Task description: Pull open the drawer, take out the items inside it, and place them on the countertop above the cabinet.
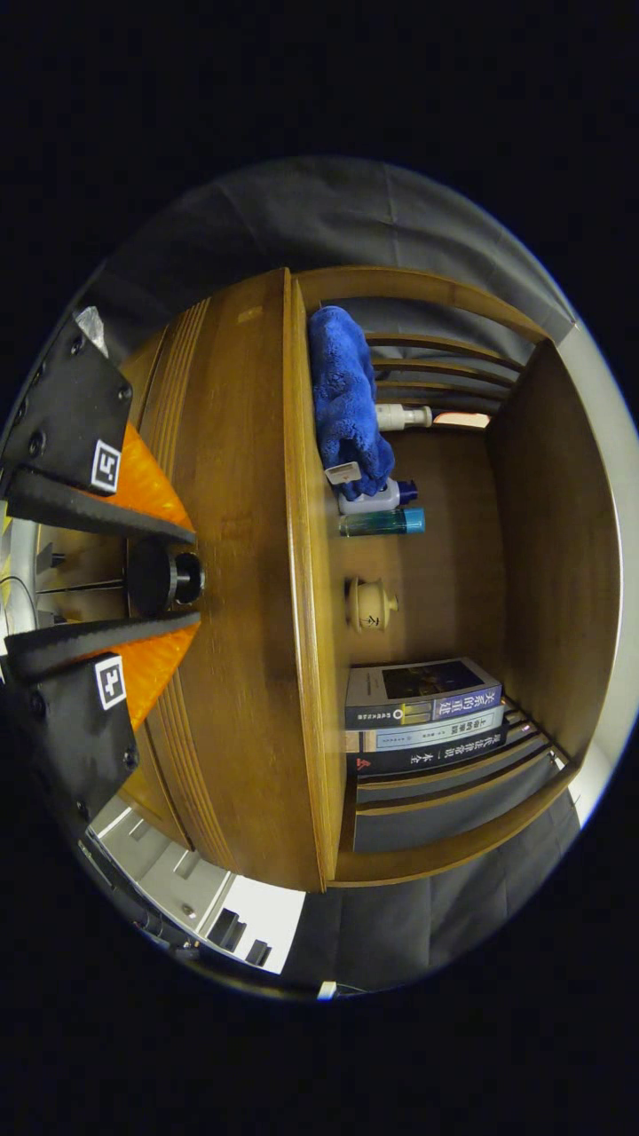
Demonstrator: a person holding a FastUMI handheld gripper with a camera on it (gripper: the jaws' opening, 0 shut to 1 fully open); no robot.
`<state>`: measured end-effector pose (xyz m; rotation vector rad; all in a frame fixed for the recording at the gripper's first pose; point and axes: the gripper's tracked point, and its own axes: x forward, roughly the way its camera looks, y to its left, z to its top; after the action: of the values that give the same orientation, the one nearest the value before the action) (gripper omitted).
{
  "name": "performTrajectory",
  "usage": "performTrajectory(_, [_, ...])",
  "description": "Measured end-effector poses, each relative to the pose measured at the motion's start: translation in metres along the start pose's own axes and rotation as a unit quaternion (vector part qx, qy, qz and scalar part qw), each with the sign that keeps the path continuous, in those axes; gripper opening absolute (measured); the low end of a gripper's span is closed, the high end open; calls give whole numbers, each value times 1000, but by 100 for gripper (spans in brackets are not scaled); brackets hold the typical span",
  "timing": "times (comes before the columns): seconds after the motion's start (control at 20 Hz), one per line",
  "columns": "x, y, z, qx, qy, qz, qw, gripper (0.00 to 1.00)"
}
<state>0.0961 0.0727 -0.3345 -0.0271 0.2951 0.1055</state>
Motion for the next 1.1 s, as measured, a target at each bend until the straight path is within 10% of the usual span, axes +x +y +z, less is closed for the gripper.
performTrajectory(0.25, [-3, -2, -3, 25, 15, -15, 999, 40])
performTrajectory(1.1, [-81, 2, -18, 32, 99, -22, 994, 39])
